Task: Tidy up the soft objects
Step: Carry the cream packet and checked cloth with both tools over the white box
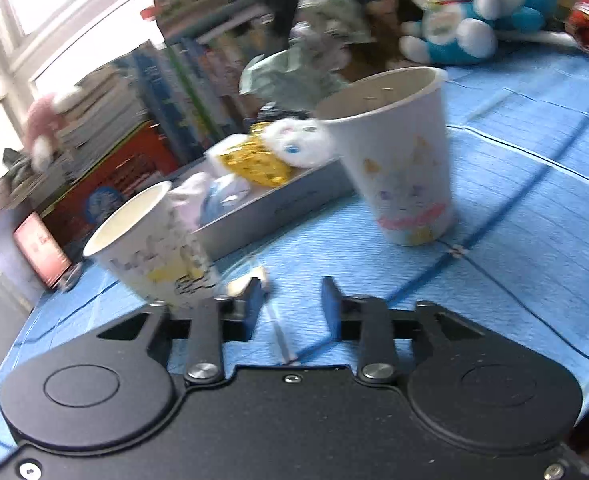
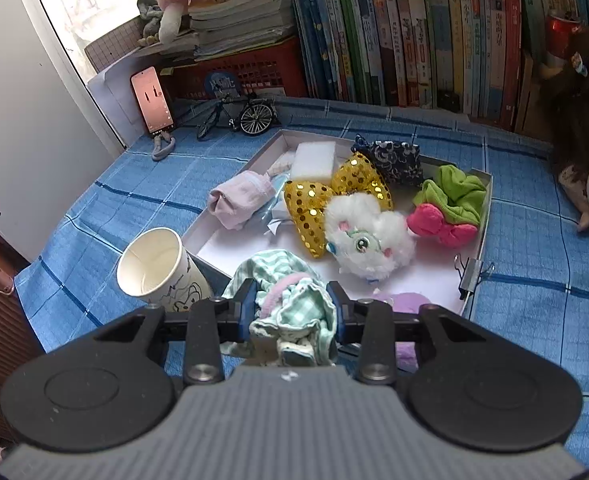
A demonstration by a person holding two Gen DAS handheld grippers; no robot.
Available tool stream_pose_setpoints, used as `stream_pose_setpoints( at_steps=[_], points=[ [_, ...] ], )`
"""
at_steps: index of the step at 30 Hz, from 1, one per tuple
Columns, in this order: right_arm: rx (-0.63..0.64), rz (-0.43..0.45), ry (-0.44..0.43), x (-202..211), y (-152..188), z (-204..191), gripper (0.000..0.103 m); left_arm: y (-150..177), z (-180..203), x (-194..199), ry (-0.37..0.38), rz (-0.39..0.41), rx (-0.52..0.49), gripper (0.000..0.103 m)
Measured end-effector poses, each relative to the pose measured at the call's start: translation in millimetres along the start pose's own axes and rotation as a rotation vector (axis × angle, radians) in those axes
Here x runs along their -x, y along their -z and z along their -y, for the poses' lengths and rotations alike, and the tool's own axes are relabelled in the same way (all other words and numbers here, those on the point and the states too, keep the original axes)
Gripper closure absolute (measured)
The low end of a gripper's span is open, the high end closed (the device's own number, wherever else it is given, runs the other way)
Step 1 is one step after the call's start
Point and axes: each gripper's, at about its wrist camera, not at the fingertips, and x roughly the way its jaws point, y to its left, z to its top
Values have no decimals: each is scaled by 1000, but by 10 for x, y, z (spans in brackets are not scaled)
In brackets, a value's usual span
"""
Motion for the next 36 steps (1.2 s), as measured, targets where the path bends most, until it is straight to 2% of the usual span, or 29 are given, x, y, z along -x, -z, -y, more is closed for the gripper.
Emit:
stream_pose_setpoints(
  at_steps=[7,13,16,18,20,28,36],
  points=[
    [-2,48,16,122,35,-47,61,1,-237,-119,-19,-27,251,64],
    [15,89,40,212,54,-112,61,-18,-314,-216,-39,-41,326,55],
    [25,94,47,215,64,-139,61,-28,-359,-263,-26,-48,362,54],
    [31,99,56,221,67,-151,61,-34,-375,-284,-5,-49,374,60],
    [32,100,59,216,69,-154,61,-33,-371,-285,23,-45,377,76],
    [20,120,81,227,96,-151,61,-71,-357,-131,88,-38,351,77],
    [4,172,89,354,107,-157,61,-295,-611,271,141,61,338,77]
  ],
)
